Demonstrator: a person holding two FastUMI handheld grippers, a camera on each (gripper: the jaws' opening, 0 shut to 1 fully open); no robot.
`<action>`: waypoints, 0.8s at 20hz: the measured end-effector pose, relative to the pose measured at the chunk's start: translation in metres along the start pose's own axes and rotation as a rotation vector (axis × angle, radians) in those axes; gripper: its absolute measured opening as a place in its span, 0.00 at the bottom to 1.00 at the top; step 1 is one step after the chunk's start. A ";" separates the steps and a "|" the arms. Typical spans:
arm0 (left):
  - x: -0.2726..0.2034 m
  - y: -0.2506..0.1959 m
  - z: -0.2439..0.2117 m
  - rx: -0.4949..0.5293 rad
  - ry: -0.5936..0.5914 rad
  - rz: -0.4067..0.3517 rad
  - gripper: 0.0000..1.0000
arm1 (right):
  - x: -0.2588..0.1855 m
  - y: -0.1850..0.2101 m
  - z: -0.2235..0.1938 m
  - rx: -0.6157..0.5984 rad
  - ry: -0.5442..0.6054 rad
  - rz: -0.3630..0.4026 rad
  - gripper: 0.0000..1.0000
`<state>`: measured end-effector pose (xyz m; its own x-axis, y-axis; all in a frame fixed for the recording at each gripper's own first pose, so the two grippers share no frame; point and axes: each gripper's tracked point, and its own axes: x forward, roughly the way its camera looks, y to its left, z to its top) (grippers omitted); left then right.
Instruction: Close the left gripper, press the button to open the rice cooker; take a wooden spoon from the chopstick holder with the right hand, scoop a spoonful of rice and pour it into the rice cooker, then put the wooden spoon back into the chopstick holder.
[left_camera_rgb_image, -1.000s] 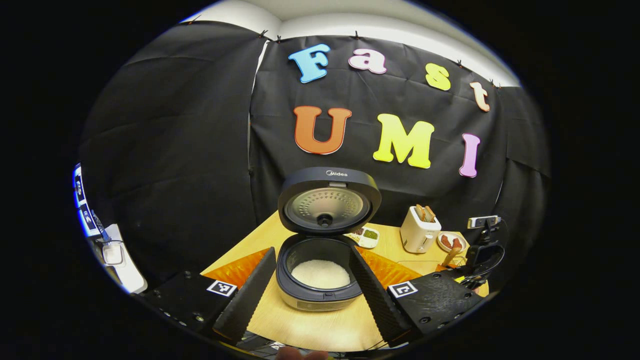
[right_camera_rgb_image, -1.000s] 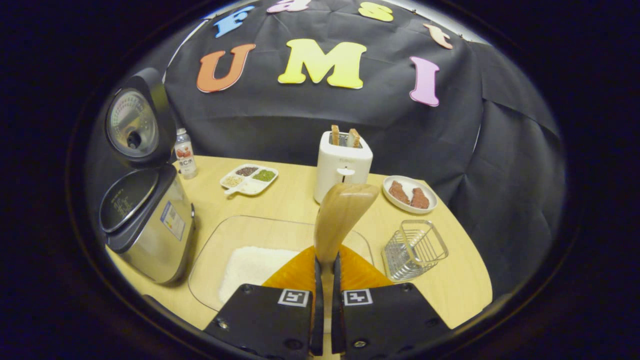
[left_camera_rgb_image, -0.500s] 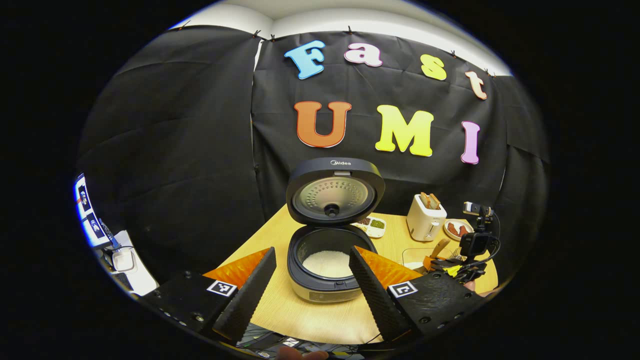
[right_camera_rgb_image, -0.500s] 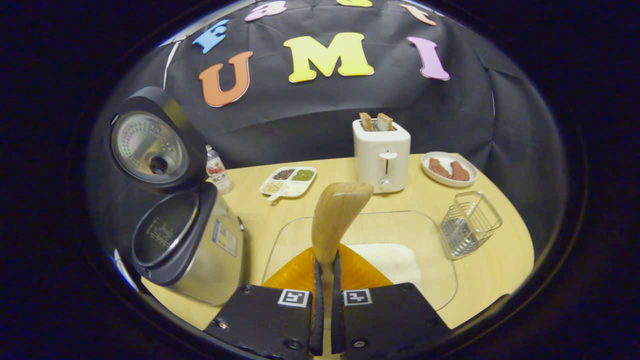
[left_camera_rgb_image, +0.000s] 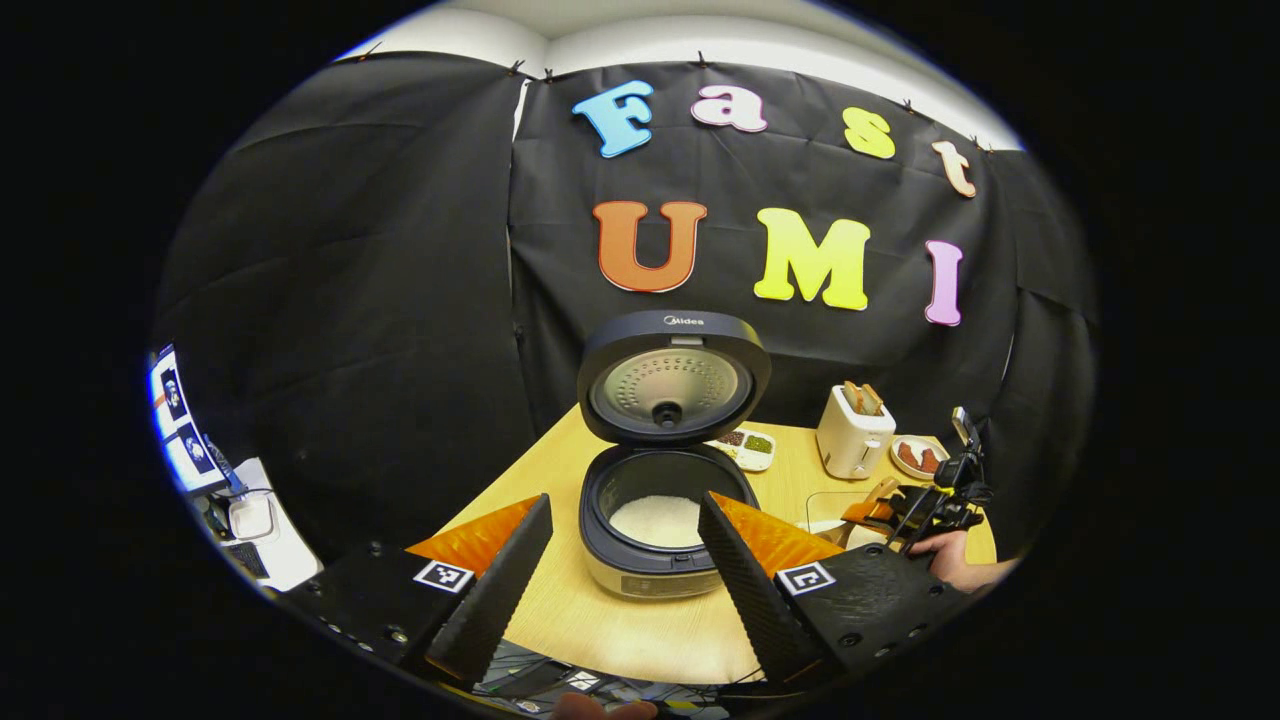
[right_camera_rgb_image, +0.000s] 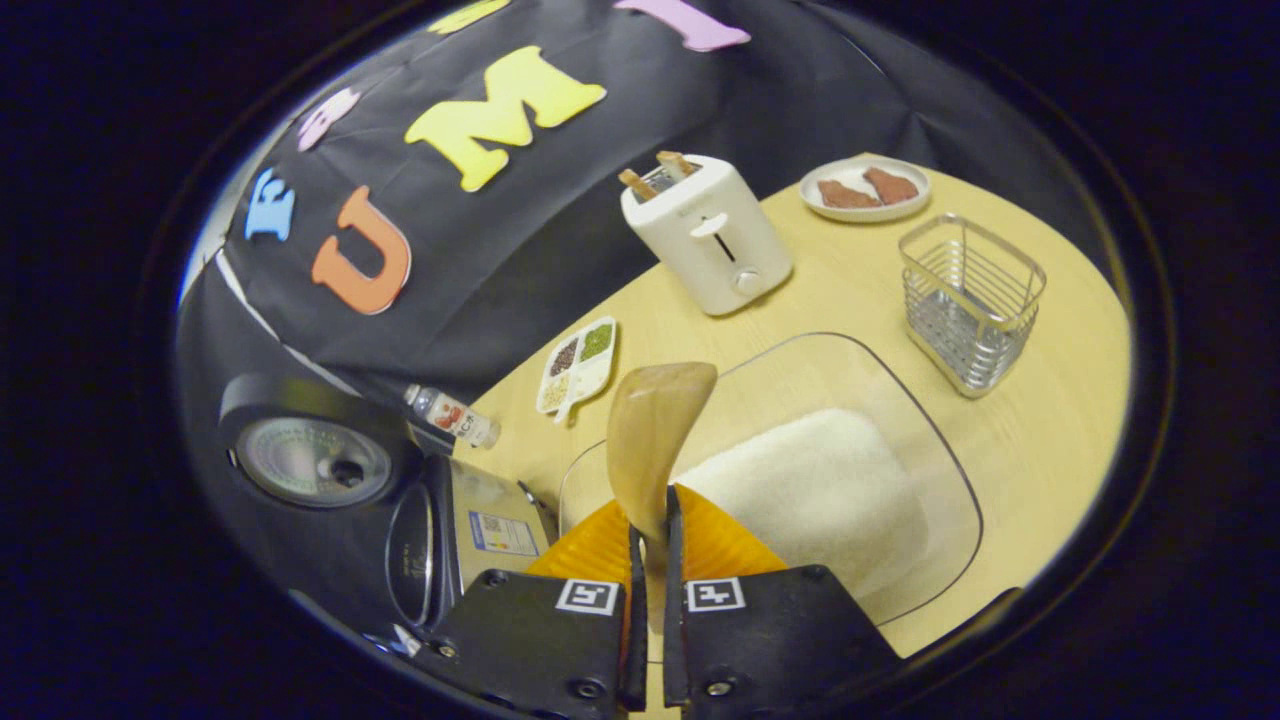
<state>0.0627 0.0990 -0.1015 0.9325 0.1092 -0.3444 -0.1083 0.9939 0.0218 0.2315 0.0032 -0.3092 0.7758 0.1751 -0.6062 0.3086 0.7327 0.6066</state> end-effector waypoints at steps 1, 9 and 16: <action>0.001 -0.005 0.002 0.000 -0.002 -0.010 0.95 | -0.001 -0.004 0.003 0.053 0.007 0.014 0.11; 0.005 -0.044 0.016 0.005 -0.023 -0.080 0.95 | -0.023 -0.032 0.025 0.349 0.030 0.125 0.11; 0.011 -0.065 0.024 -0.013 -0.046 -0.106 0.95 | -0.071 -0.023 0.071 0.321 -0.036 0.217 0.12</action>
<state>0.0881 0.0365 -0.0838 0.9538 0.0048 -0.3004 -0.0128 0.9996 -0.0246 0.2089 -0.0726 -0.2433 0.8591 0.2762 -0.4309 0.2871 0.4368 0.8525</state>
